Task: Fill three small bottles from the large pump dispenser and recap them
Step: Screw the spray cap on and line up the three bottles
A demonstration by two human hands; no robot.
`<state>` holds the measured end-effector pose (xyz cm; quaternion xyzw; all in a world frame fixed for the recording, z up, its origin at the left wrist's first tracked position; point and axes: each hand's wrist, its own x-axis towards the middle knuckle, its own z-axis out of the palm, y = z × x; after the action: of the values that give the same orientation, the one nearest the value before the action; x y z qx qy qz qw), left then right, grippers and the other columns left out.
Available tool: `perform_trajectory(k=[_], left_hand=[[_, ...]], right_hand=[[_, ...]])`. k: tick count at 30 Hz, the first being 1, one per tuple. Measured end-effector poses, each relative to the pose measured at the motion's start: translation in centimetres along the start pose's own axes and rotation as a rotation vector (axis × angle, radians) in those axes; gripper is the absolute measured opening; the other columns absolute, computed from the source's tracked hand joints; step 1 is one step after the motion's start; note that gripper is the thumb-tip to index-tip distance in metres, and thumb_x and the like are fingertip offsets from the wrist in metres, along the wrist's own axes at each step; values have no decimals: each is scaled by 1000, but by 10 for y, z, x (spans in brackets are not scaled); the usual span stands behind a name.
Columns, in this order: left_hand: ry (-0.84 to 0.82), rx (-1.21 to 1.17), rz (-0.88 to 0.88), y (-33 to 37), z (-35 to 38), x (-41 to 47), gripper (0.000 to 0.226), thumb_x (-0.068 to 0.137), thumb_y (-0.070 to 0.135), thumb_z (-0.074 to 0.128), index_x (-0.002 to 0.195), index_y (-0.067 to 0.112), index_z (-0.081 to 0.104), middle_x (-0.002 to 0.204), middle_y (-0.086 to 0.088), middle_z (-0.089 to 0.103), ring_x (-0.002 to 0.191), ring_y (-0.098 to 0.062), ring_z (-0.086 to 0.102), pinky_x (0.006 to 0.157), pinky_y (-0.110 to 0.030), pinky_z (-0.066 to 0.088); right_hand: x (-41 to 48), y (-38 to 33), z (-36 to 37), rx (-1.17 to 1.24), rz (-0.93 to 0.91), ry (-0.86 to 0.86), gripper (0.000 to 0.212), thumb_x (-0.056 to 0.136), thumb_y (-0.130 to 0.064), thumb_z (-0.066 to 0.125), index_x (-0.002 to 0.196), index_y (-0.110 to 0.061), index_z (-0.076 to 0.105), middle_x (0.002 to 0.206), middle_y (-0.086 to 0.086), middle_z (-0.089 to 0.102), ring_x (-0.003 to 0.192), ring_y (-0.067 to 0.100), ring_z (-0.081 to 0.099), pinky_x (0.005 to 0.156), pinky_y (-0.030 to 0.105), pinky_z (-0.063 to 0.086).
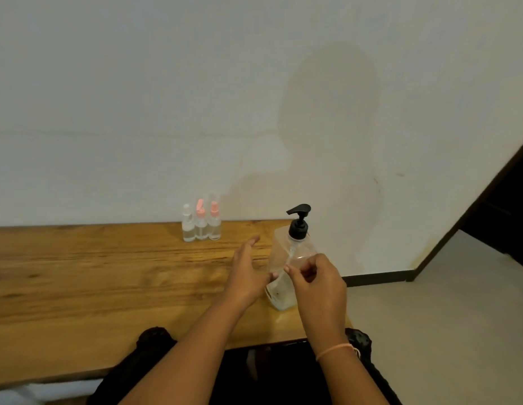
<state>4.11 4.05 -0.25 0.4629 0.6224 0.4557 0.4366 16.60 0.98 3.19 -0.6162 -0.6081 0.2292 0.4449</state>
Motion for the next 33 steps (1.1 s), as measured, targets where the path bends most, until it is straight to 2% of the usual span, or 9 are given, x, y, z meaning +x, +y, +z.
perform_trajectory(k=[4,7,11,13,17,20,23,28,33], left_hand=[[-89,37,72,0,7,13,88,78,10,74,145,36,23,154,1,22,142,-20,22,112,-45,31],[-199,61,106,1,7,21,92,83,10,69,148,38,10,156,7,18,142,-17,18,110,-35,28],[-264,100,102,-1,8,28,94,84,12,69,149,35,4,148,8,36,127,-4,33,102,-28,35],[-246,87,90,-3,9,29,92,83,14,70,149,36,9,142,5,43,125,-7,39,102,-31,41],[-159,122,150,-7,13,31,82,75,27,75,139,50,29,135,1,44,122,-19,49,97,-46,48],[-83,120,182,-15,12,37,80,67,40,72,136,51,32,129,1,47,114,-22,55,92,-48,51],[10,109,189,-16,7,38,76,74,33,74,136,49,34,128,0,50,113,-21,56,90,-47,53],[176,213,216,-17,-7,40,78,85,23,69,148,30,24,136,-4,40,118,-19,50,94,-39,50],[254,282,225,-18,-18,53,80,88,26,65,150,29,15,138,-4,39,120,-21,49,96,-38,49]], right_hand=[[3,6,4,19,57,53,43,73,-29,80,97,-23,45,94,-8,47,86,8,49,76,24,47],[10,10,6,41,86,39,65,73,-30,80,124,-18,42,114,-4,42,106,10,47,90,29,48],[23,16,10,121,117,56,71,71,-27,81,129,-17,41,118,-5,39,115,20,49,96,39,48],[28,18,12,168,137,48,67,73,-24,81,127,-19,41,118,-5,41,117,21,50,96,40,48],[38,20,17,214,120,24,60,75,-21,80,122,-24,44,120,-2,51,107,17,55,86,30,50],[45,20,22,256,100,-28,55,77,-20,78,120,-27,45,119,-5,53,101,14,56,72,17,46],[52,18,32,273,67,-93,51,78,-22,76,115,-35,43,115,-12,53,99,10,55,66,10,40],[66,16,54,326,5,-198,50,80,-20,75,120,-33,47,109,-23,53,102,7,56,73,15,47],[84,16,73,338,-26,-249,58,80,-22,75,130,-32,47,110,-22,51,97,0,54,65,9,45]])
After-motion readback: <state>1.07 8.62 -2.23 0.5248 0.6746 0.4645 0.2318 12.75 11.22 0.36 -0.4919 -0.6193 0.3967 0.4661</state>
